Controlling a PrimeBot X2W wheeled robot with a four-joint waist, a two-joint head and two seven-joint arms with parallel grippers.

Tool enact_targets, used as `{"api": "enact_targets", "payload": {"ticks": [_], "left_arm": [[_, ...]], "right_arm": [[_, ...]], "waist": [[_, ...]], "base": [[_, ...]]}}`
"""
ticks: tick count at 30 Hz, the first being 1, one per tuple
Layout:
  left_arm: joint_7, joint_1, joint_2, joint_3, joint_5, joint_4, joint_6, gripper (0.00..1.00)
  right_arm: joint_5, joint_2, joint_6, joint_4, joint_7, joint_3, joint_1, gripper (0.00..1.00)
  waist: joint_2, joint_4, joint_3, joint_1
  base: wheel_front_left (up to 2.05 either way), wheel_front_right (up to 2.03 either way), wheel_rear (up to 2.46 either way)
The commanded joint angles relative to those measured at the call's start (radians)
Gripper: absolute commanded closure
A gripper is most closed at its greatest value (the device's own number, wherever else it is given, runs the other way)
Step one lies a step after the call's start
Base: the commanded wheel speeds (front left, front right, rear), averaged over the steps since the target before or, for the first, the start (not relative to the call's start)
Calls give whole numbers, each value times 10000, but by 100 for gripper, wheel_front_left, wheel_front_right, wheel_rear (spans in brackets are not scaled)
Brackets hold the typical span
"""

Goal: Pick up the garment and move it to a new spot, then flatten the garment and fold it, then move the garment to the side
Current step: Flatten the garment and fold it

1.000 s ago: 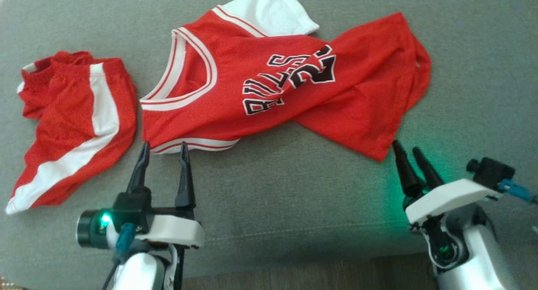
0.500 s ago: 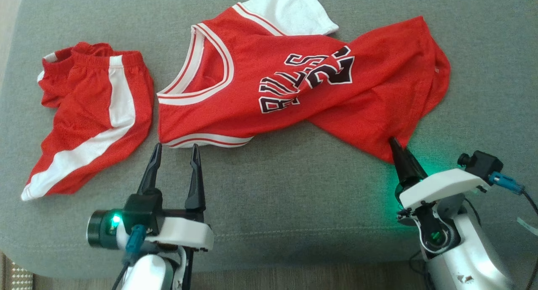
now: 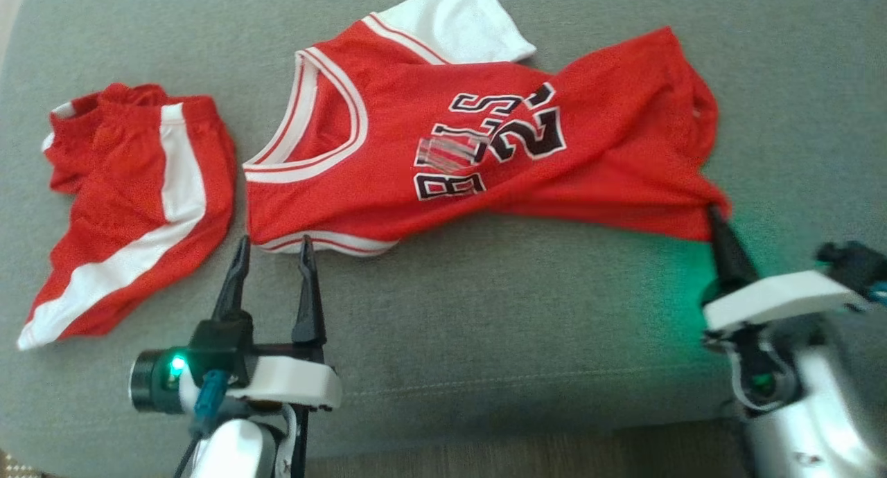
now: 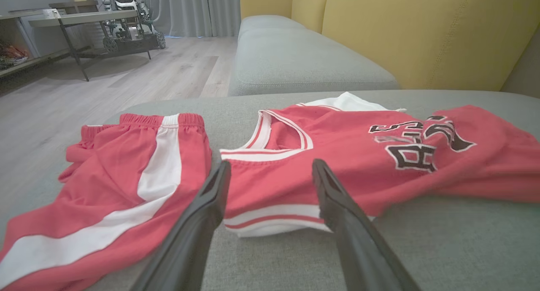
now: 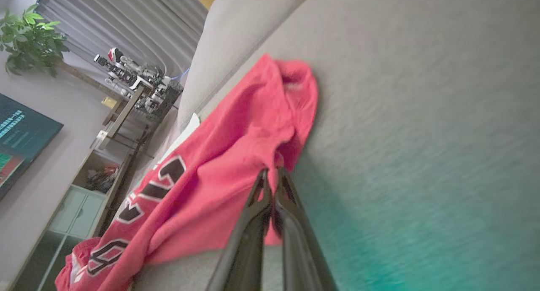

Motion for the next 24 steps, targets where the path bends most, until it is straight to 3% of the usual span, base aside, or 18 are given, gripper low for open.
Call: {"api": "enact_targets", "payload": {"ticks": [1,8,13,19,24], "left_arm": [[-53,-140,-7,367,-23,-422,32,0],[-53,-77,-7,486,-56,-206,-209,0],[-53,-172,199,393,61,552,-644,0],[221,-751,279,98,-711,2104,-1979,0],[506,-1389,188,-207,-1368,2619,-2800,0]], "right_arm": [[-206,-374,0,-713,-90,-269,235,100],[-785,-782,0,-2201,282,-2160,953,100],[-1371,-463,0,-3140,952,-3214,1219,100],[-1831,91,0,-3560,1409,-3123,1177,100],[-2009,217,0,-3629,1455,-2905,1147,100]], "waist": [[0,-213,0,0],[0,-612,-88,0],[0,-763,-183,0],[0,-987,-174,0],[0,-1094,44,0]], "base": [[0,0,0],[0,0,0],[0,0,0],[0,0,0],[0,0,0]]}}
